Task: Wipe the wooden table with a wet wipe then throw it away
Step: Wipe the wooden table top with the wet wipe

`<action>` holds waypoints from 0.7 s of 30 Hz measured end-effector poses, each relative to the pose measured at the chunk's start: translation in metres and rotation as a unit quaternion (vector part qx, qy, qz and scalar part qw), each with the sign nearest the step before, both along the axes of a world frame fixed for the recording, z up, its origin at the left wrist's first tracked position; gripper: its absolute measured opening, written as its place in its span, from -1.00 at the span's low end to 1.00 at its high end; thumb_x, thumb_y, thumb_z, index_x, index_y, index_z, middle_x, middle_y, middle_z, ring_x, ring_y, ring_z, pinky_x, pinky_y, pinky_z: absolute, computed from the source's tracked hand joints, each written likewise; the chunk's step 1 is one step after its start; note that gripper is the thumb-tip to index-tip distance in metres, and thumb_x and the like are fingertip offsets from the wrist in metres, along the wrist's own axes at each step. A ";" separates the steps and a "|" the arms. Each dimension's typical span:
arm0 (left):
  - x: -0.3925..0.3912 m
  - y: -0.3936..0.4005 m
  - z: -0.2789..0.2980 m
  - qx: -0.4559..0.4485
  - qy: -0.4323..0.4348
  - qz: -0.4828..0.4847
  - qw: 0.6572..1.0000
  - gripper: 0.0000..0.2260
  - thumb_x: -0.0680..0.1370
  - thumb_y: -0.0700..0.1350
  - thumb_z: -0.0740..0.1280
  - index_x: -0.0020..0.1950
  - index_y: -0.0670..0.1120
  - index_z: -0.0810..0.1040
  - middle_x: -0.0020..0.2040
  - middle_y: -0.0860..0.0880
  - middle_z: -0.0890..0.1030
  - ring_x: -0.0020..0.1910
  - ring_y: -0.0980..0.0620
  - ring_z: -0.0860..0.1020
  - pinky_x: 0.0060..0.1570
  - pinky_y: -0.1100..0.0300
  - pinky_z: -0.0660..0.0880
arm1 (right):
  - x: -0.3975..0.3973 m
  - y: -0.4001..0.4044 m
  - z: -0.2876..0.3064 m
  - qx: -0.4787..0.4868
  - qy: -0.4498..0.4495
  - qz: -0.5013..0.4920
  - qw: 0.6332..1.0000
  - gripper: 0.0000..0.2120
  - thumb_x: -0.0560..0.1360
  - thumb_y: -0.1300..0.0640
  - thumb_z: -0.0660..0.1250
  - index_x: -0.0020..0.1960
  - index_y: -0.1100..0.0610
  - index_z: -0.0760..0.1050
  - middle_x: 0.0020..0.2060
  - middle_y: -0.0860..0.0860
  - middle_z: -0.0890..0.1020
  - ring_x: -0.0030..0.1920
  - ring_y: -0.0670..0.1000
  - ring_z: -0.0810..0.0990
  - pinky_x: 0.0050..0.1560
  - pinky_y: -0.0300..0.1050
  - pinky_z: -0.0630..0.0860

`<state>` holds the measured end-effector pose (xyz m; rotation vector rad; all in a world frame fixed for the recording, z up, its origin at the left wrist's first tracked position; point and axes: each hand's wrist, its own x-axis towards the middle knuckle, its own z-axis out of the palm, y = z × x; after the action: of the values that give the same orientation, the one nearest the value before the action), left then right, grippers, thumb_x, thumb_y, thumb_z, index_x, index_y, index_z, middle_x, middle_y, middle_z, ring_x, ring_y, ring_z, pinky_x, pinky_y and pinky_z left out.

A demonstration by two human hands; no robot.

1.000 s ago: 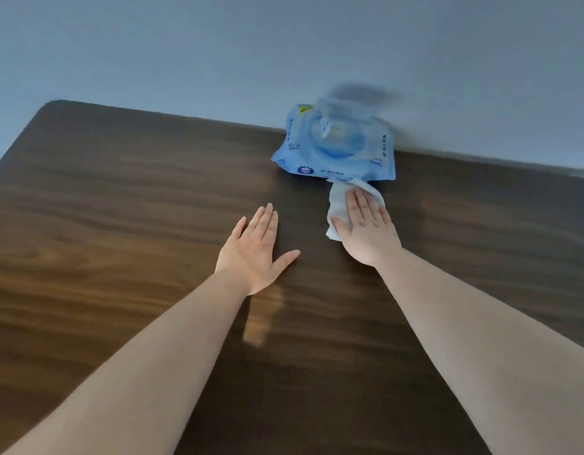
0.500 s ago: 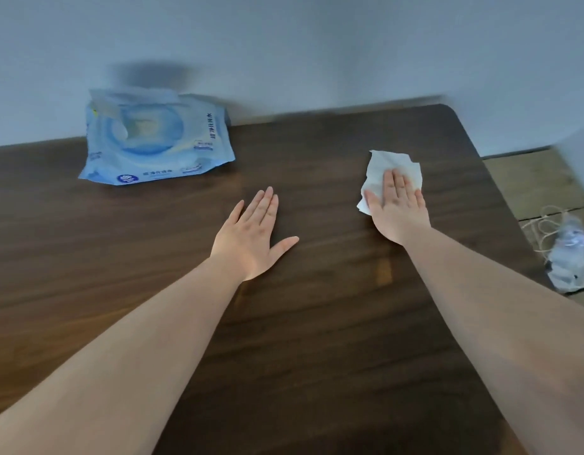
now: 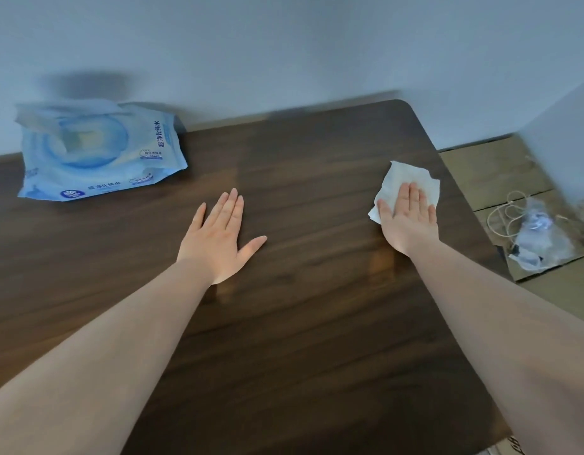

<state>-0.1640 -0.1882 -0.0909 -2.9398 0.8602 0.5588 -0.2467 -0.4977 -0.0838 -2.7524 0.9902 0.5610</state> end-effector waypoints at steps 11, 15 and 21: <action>-0.020 0.097 0.026 -0.013 0.027 0.091 0.995 -0.27 0.53 0.34 -0.15 0.54 -0.07 -0.23 0.56 0.01 -0.23 0.53 0.09 -0.22 0.48 0.06 -0.18 | 0.001 0.148 0.000 0.036 0.003 0.216 0.976 -0.37 0.59 -0.21 -0.26 0.51 0.10 -0.37 0.53 0.04 -0.27 0.52 0.02 -0.30 0.47 -0.01 -0.33; -0.052 0.182 0.021 -0.008 0.008 0.172 0.985 -0.27 0.53 0.33 -0.16 0.55 -0.09 -0.20 0.57 0.00 -0.20 0.53 0.08 -0.20 0.49 0.05 -0.15 | 0.020 0.235 -0.004 0.050 -0.006 0.330 0.943 -0.37 0.59 -0.21 -0.25 0.51 0.09 -0.37 0.53 0.03 -0.28 0.52 0.00 -0.31 0.49 0.00 -0.33; -0.109 0.332 0.018 0.044 -0.010 0.340 0.939 -0.19 0.47 0.38 -0.19 0.55 -0.13 -0.20 0.57 -0.04 -0.18 0.54 0.04 -0.20 0.50 0.01 -0.15 | 0.034 0.383 -0.004 0.076 -0.011 0.467 0.881 -0.37 0.60 -0.21 -0.23 0.52 0.08 -0.32 0.53 0.00 -0.28 0.52 -0.01 -0.32 0.48 -0.01 -0.34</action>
<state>-0.2734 0.1441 -0.0728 -3.0923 -0.2182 0.5550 -0.2128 -0.1148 -0.0881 -2.9150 -0.4664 0.6620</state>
